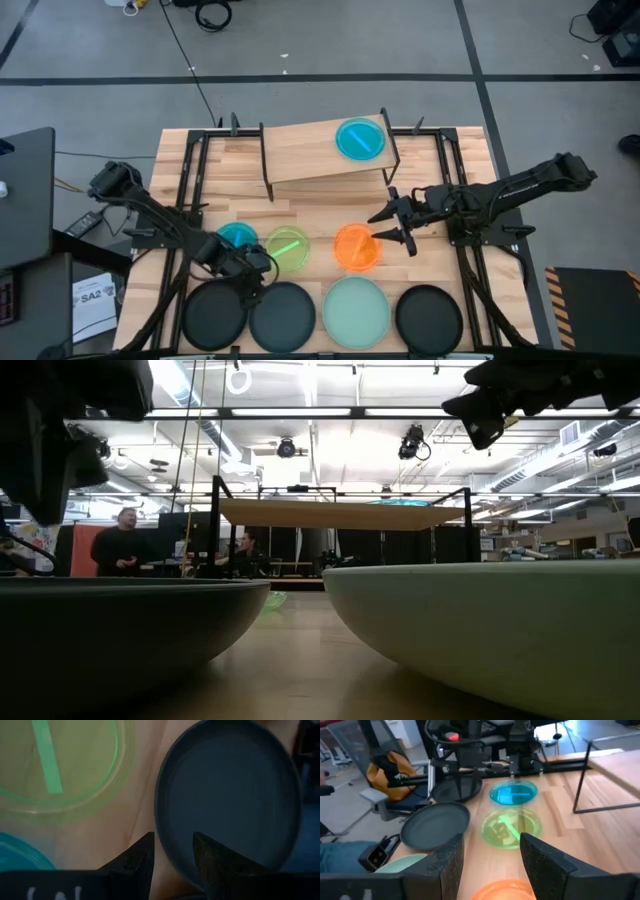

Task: Place and stack plates onto a shelf
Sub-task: Put the dark green plate on the shelf

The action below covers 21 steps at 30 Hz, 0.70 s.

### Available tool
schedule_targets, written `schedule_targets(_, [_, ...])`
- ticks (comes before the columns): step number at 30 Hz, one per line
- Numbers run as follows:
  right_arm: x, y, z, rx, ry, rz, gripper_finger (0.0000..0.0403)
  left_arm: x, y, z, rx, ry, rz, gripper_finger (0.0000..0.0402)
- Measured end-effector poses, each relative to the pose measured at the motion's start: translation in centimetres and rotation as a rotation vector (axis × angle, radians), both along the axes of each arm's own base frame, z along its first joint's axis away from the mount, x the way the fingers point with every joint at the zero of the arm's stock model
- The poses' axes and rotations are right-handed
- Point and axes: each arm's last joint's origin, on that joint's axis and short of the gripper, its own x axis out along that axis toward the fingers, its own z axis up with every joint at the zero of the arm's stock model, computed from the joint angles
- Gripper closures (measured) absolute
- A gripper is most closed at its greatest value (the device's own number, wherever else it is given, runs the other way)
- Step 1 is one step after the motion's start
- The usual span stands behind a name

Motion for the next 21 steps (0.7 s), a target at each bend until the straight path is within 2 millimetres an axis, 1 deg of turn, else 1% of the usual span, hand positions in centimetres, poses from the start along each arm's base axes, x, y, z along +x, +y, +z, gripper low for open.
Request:
schedule_targets(5, [0.3,0.4,-0.4,-0.003,0.013,0.018,0.0204,0.5,-0.4,-1.8,-0.003,0.074,0.052,0.026])
schedule_targets(9, [0.3,0.5,-0.5,-0.003,0.013,0.021,0.0204,0.7,-0.6,-2.8,-0.003,0.108,0.075,0.026])
schedule_targets(14, [0.3,0.5,-0.4,-0.004,0.008,0.02,0.0204,1.0,-0.8,-3.2,-0.011,0.115,0.074,0.026])
schedule_targets(21, [0.3,0.5,-0.4,-0.004,0.007,0.02,0.0204,1.1,-0.8,-3.2,-0.017,0.102,0.076,0.026])
